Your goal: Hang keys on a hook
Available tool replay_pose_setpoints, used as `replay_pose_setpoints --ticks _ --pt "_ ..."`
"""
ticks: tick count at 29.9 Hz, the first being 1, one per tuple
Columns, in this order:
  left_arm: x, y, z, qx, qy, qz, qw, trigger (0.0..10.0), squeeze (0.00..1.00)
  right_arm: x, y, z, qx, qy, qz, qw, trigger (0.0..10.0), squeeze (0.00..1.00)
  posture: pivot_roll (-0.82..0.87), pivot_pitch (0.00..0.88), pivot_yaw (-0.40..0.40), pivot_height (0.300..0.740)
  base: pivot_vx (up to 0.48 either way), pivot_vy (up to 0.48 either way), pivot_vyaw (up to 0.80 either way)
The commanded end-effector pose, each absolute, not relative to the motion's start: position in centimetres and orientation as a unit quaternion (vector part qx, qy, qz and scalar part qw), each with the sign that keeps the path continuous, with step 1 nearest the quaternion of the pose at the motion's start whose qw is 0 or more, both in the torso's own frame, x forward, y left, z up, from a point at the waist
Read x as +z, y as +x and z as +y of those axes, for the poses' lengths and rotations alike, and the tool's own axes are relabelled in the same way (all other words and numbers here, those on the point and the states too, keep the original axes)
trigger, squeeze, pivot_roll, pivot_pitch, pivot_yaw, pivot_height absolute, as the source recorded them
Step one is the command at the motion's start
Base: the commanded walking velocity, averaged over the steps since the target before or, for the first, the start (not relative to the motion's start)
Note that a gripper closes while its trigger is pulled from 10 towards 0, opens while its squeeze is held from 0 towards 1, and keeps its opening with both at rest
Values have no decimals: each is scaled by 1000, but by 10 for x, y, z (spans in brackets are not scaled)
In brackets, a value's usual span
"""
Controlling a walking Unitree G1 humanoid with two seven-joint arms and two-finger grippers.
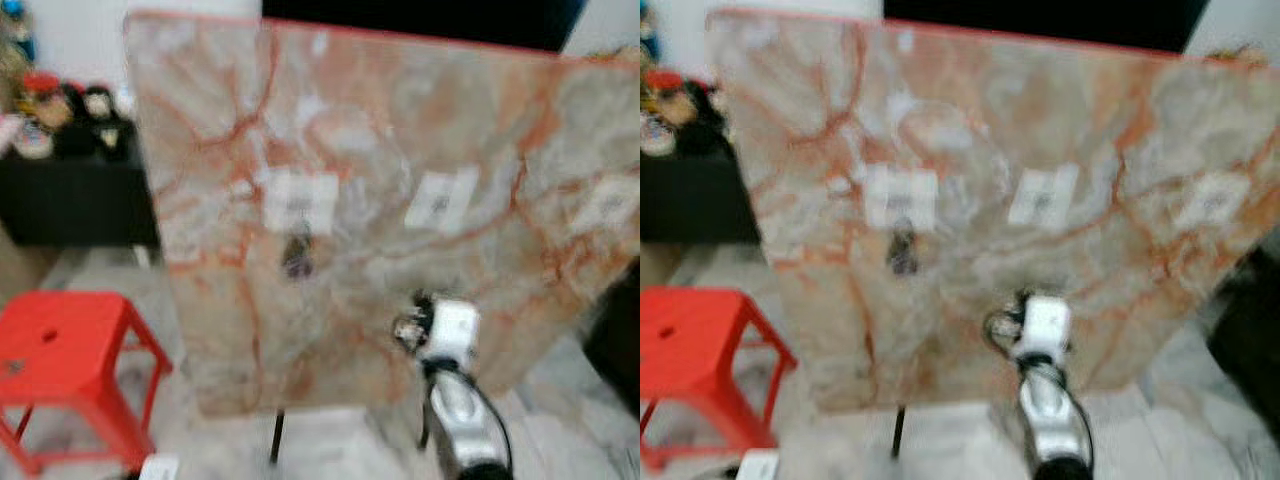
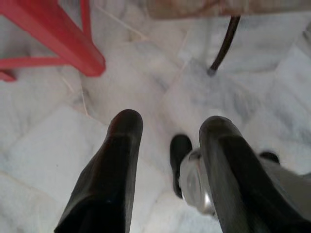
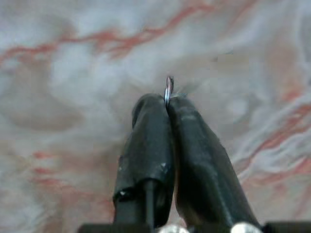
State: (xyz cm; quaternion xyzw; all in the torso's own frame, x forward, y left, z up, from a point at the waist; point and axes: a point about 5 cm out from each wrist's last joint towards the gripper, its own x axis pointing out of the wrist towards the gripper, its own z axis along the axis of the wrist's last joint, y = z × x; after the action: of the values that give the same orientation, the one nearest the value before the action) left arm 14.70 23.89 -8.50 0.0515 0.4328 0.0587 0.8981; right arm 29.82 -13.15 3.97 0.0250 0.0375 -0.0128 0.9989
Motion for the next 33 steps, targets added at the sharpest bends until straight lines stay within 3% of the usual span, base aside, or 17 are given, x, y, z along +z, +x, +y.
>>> replay_pose_setpoints --ticks 1,7,15,19,26,33 --pt "-90 143 227 43 49 445 893 10000 0 43 298 -145 -27 8 25 999 10000 0 58 0 -126 740 0 0 0" --pt "-90 142 226 46 46 444 893 10000 0 49 299 -150 -42 -7 5 999 10000 0 59 0 -127 740 0 0 0" --pt "-89 144 229 50 50 443 894 10000 0 80 300 -160 -65 -165 -100 979 10000 0 56 0 -125 740 0 0 0" --pt "-89 145 230 50 51 443 894 10000 0 84 301 -161 -77 -181 -111 974 10000 0 56 0 -125 740 0 0 0" --pt "-88 145 230 52 48 441 895 10000 0 89 301 -160 -86 -282 -138 945 10000 0 58 0 -124 740 0 0 0" --pt "-87 148 230 52 46 438 896 10000 0 91 307 -151 -58 -304 -144 940 10000 0 57 0 -122 740 0 0 0"
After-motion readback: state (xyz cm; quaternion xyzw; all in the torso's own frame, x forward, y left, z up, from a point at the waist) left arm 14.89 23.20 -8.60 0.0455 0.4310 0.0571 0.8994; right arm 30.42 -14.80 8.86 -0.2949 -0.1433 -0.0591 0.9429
